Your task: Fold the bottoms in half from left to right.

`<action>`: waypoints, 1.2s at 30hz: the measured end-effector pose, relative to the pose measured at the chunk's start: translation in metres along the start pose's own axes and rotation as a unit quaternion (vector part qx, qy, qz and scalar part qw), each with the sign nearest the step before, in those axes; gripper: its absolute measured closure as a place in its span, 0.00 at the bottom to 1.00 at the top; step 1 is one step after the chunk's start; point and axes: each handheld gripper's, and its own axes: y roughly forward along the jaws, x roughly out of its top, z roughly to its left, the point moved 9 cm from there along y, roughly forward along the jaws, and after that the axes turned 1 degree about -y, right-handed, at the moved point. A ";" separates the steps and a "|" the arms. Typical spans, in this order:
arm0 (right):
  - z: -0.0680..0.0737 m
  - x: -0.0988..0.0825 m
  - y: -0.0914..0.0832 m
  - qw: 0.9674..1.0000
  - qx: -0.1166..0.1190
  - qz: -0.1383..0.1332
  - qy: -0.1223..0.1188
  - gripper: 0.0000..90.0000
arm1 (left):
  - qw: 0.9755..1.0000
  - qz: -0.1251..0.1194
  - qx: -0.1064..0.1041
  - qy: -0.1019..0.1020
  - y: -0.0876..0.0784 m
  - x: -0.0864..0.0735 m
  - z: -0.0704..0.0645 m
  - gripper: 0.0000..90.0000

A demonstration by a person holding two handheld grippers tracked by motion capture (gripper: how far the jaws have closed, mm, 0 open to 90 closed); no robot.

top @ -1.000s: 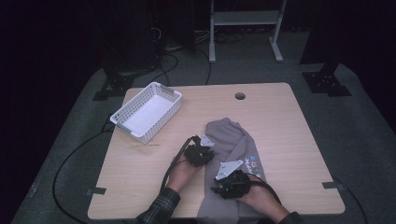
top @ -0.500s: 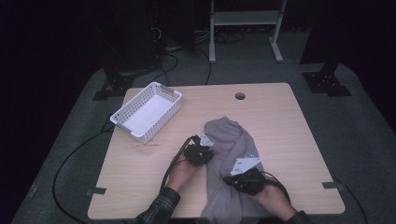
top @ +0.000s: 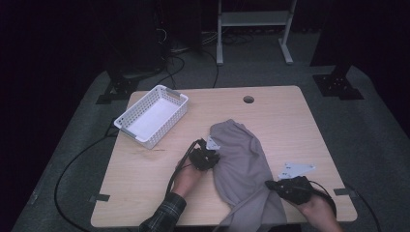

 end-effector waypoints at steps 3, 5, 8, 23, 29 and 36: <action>-0.008 -0.020 0.002 0.999 -0.011 0.032 0.002 1.00 | 1.000 0.000 0.000 -0.002 0.000 0.000 0.002 0.94; -0.009 -0.030 0.009 0.998 -0.010 0.055 0.005 1.00 | 1.000 -0.001 0.004 -0.004 0.001 0.001 0.002 0.94; -0.008 -0.032 0.018 0.997 -0.015 0.072 -0.009 1.00 | 1.000 0.002 0.006 -0.009 -0.004 0.003 0.000 0.90; -0.009 -0.031 0.019 0.997 -0.011 0.070 -0.012 1.00 | 0.994 -0.013 -0.103 0.040 -0.046 -0.014 -0.110 0.82; -0.009 -0.031 0.019 0.997 -0.011 0.069 -0.012 1.00 | 0.995 0.021 -0.090 0.049 -0.030 -0.025 -0.107 0.88; -0.010 -0.021 0.029 0.998 -0.010 0.065 -0.016 1.00 | 0.996 0.039 -0.029 0.069 -0.026 -0.024 -0.077 0.96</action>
